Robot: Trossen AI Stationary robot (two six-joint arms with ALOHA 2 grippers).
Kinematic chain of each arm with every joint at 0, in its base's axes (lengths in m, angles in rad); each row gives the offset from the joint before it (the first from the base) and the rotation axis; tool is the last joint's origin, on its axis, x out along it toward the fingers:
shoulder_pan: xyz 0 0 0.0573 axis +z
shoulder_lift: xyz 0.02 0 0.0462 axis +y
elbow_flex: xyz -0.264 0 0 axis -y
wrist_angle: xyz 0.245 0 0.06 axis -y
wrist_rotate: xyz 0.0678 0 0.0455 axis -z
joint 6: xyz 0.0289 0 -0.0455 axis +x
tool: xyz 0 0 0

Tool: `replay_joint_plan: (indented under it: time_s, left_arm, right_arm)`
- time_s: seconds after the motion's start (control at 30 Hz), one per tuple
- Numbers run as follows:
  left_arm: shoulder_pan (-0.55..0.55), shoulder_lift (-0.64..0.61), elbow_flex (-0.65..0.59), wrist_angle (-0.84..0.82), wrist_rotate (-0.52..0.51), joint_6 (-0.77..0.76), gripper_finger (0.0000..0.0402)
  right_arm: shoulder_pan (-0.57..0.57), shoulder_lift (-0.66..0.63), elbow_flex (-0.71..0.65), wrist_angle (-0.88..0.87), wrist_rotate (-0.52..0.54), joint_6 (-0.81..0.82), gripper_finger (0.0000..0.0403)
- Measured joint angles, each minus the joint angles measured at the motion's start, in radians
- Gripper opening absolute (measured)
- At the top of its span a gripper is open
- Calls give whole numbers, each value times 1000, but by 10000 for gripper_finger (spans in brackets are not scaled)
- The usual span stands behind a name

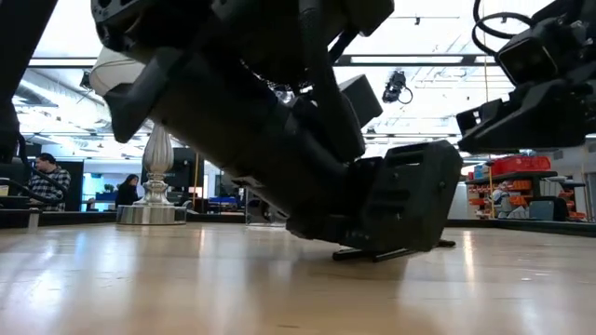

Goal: Put items in baskets/containers
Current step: Put the black eyeliner brush into the transparent organizer

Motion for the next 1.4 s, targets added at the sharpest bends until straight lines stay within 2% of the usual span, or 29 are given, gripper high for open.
replay_joint_plan:
  time_s: [0.17,0.23,0.37,0.4,0.57,0.73,0.83,0.97,1.03,1.23,1.4]
  left_arm:
    - [30,-6,3,-52,99,-43,69]
    - [34,-7,3,-61,100,-39,43]
    - [48,-7,3,-56,93,-4,37]
    - [51,-7,3,-56,83,-4,23]
    - [55,-10,1,-61,68,6,12]
    - [64,-38,-5,-81,81,82,2]
    - [79,-42,-5,-82,104,108,2]
    - [99,-42,-5,-79,120,112,2]
    - [103,-42,-5,-74,121,135,2]
    - [101,-40,-7,-39,116,183,1]
    - [81,-39,-7,-40,52,183,1]
  right_arm:
    - [-2,4,0,-20,40,-24,94]
    - [-2,4,0,-12,49,-70,94]
    - [-4,4,1,19,93,-107,96]
    - [-9,4,1,18,93,-108,100]
    - [-50,44,1,20,88,-100,149]
    - [-103,156,2,76,78,-104,207]
    - [-144,249,8,120,4,-143,224]
    - [-194,376,61,175,-100,-171,225]
    - [-214,444,102,177,-158,-180,220]
    - [-279,569,178,180,-212,-254,197]
    - [-355,614,184,178,-379,-239,174]
